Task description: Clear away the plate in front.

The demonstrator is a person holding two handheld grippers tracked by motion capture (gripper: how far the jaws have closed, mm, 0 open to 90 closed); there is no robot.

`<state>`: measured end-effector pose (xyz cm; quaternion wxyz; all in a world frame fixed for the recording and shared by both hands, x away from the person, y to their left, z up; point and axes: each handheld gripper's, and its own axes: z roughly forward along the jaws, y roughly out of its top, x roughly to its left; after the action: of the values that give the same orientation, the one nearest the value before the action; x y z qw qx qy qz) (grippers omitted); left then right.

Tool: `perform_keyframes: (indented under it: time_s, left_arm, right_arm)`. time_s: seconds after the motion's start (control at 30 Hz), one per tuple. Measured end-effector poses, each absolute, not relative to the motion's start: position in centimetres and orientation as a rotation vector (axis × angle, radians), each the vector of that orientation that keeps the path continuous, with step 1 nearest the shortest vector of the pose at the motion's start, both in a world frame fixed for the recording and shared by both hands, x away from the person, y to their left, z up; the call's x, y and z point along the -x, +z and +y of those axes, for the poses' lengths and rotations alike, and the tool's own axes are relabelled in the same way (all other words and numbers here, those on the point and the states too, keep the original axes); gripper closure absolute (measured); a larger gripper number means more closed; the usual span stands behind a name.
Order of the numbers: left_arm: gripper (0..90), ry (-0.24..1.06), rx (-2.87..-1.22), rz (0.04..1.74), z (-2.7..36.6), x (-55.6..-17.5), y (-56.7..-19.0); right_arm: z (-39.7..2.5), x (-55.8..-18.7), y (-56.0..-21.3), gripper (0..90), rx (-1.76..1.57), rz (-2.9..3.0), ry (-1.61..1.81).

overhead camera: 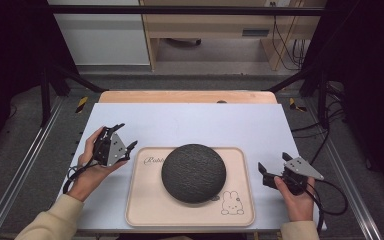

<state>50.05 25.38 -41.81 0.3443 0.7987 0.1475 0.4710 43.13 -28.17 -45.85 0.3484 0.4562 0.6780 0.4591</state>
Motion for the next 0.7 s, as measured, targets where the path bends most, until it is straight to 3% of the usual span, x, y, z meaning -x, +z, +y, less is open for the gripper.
perform_keyframes:
  time_s: [0.2, 0.43, 0.53, 0.7]
  left_arm:
    - [27.6, 1.141, -1.987, 0.51, 26.1, -49.4, -41.5]
    - [20.6, 1.068, -1.846, 0.655, 27.3, -48.2, -41.0]
    - [18.3, 0.979, -1.734, 0.728, 28.6, -47.2, -41.1]
    - [12.7, 0.976, -1.723, 0.727, 29.4, -45.8, -41.7]
  right_arm:
    - [-28.1, -43.3, -45.8, 7.5, -1.176, 1.764, 1.208]
    - [-28.2, -43.9, -45.7, 7.2, -1.17, 1.764, 1.231]
    - [-28.0, -44.3, -45.7, 7.0, -1.166, 1.773, 1.244]
    - [-27.6, -44.8, -45.8, 6.4, -1.159, 1.798, 1.255]
